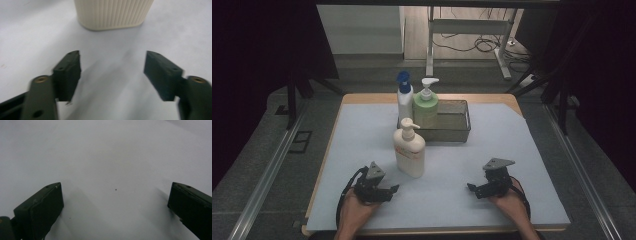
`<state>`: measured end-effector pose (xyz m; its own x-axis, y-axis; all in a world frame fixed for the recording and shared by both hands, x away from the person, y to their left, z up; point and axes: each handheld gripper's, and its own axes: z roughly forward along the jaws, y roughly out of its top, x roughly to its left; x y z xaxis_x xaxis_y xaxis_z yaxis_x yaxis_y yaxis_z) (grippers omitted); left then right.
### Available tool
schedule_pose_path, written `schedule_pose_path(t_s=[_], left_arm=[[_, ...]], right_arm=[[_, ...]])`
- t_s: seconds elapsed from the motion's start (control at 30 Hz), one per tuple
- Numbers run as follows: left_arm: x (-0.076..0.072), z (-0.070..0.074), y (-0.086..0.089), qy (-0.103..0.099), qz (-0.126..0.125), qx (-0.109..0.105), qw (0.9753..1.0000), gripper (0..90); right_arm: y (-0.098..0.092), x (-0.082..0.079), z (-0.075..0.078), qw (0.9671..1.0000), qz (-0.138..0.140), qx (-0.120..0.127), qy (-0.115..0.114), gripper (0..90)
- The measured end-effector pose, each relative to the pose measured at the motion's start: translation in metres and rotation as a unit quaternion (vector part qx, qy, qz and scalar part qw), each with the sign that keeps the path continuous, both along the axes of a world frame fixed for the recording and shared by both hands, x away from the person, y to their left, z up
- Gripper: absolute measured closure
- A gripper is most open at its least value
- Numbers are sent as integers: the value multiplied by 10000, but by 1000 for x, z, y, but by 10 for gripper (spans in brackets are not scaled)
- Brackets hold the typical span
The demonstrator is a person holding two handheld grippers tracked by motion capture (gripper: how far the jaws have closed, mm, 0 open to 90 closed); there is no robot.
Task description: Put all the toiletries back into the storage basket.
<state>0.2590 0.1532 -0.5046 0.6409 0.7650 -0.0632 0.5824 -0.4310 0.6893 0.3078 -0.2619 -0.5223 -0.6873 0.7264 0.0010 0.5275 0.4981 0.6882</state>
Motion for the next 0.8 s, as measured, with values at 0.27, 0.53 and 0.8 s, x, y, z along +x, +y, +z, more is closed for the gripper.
schedule_pose_path(t_s=[0.27, 0.53, 0.8], left_arm=[[-9, -12, 18, 112, 287, 104, 9995, 127], [-10, -18, 19, -37, 272, 162, 9995, 122], [-11, -18, 19, -48, 285, 137, 9995, 122]], right_arm=[[0, 0, 0, 10000, -3, -2, 13, 0], [1, 0, 0, 10000, -43, 0, 30, 0], [4, 0, 3, 9999, -27, -76, 92, 0]])
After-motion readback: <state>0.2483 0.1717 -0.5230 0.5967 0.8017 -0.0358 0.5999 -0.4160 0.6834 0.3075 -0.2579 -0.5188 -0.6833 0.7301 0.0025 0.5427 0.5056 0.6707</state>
